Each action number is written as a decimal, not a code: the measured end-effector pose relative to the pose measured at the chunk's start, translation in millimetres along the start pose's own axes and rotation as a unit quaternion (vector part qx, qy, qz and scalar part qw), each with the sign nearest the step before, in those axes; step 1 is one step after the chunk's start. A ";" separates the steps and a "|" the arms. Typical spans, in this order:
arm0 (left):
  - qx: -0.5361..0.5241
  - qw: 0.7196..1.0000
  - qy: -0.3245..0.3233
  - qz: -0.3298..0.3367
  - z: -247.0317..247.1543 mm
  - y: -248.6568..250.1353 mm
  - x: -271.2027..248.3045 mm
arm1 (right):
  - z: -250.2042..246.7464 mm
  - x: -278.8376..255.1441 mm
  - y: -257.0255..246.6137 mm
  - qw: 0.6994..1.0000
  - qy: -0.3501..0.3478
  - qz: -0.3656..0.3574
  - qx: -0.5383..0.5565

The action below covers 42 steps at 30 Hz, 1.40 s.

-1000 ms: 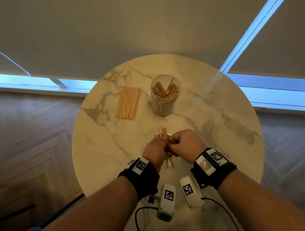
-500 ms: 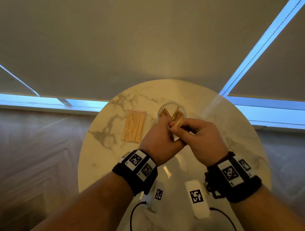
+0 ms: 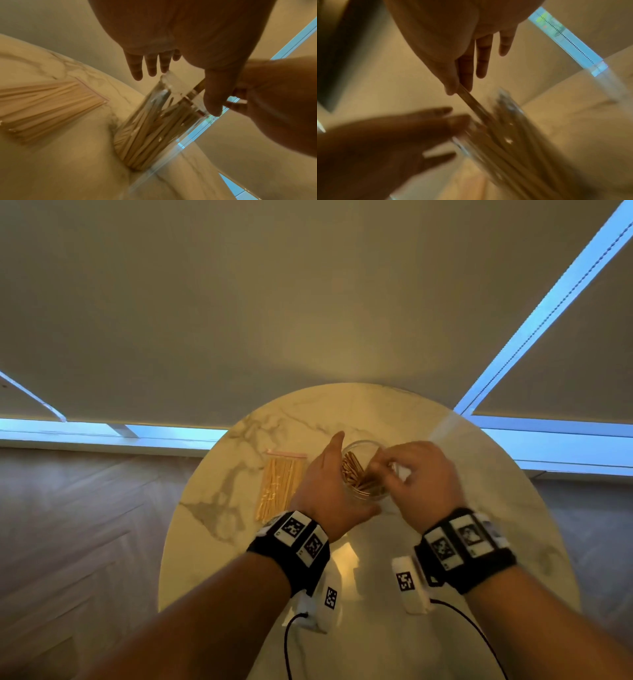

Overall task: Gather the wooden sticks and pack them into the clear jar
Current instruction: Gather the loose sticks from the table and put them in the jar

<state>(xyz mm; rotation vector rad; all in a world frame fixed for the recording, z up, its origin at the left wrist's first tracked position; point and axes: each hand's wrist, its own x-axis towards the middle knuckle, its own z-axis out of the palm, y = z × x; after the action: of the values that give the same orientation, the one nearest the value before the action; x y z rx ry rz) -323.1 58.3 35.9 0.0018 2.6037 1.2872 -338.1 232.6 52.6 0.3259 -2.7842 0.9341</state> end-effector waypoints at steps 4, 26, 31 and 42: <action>-0.042 0.999 -0.014 -0.004 2.7 -11.9 7.5 | 9.8 -9.2 14.5 0.991 -0.033 -0.036 -0.125; -0.056 0.998 -0.030 0.002 5.7 -32.3 10.5 | 6.5 18.3 -15.9 0.892 -0.264 -0.224 -0.291; -0.060 0.998 -0.028 0.002 4.3 -33.5 10.9 | 10.0 29.5 -8.4 0.858 -0.356 -0.179 -0.324; -0.039 0.999 -0.028 -0.008 7.3 -38.1 13.1 | 18.9 18.3 -13.9 0.866 -0.376 -0.079 -0.322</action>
<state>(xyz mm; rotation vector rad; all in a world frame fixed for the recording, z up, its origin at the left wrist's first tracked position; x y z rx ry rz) -330.3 42.1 -0.9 0.0034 2.5008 1.3631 -353.9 207.6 50.1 0.9386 -3.4304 -0.2843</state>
